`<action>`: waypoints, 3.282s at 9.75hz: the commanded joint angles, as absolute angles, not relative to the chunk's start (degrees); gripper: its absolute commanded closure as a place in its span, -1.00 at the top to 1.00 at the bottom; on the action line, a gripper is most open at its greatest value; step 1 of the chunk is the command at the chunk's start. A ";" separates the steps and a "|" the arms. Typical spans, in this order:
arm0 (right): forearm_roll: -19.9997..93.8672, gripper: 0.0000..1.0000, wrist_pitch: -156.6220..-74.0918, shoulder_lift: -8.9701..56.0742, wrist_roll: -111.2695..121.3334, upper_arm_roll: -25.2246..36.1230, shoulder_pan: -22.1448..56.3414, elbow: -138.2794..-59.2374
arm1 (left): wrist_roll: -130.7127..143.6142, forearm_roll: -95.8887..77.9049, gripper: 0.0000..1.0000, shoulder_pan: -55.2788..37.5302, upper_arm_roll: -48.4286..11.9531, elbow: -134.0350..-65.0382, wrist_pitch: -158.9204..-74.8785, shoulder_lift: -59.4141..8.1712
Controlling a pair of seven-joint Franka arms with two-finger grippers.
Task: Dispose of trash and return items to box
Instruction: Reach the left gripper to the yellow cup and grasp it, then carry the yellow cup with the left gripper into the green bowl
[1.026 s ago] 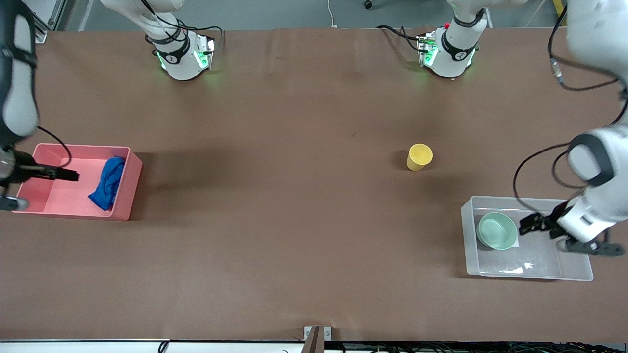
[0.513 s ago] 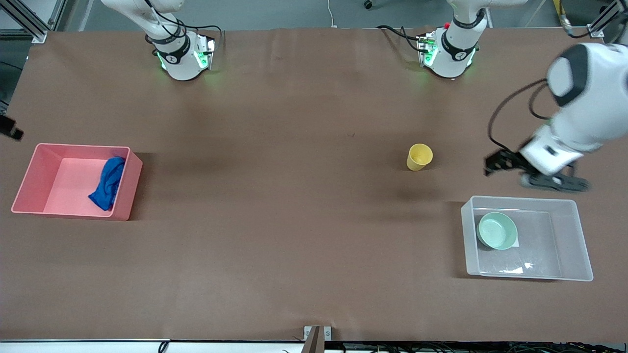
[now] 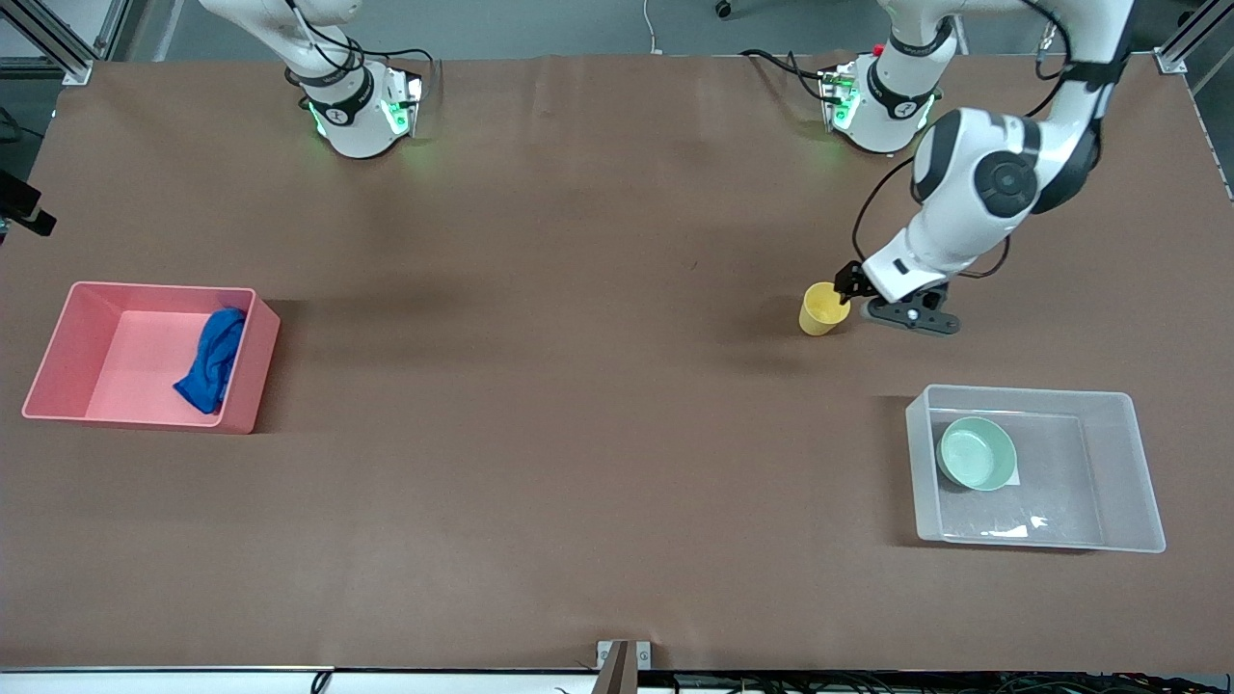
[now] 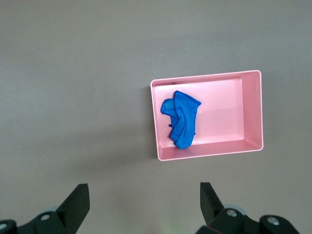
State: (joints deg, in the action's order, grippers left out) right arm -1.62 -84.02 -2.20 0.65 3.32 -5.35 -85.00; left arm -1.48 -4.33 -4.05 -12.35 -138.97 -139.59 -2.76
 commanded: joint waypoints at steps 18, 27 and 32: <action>-1.32 1.00 -83.85 -2.46 2.64 2.99 -5.63 -84.02 | -11.57 -7.09 -0.98 -2.81 7.19 -87.94 -120.42 -31.77; -1.41 1.00 -83.85 -2.46 2.72 2.99 -5.54 -84.11 | -19.16 -10.20 1.00 -2.46 10.37 -87.19 -121.29 -39.73; -1.41 1.00 -83.85 -2.46 2.72 2.99 -5.54 -84.11 | -18.99 -9.49 1.00 -2.46 9.49 -105.20 -132.99 -18.87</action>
State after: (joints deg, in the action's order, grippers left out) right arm -1.62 -84.02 -2.20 2.01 3.12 -5.32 -84.04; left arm -18.21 -9.21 -2.30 9.87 -90.67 -125.04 -28.21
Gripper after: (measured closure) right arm 0.000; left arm 0.004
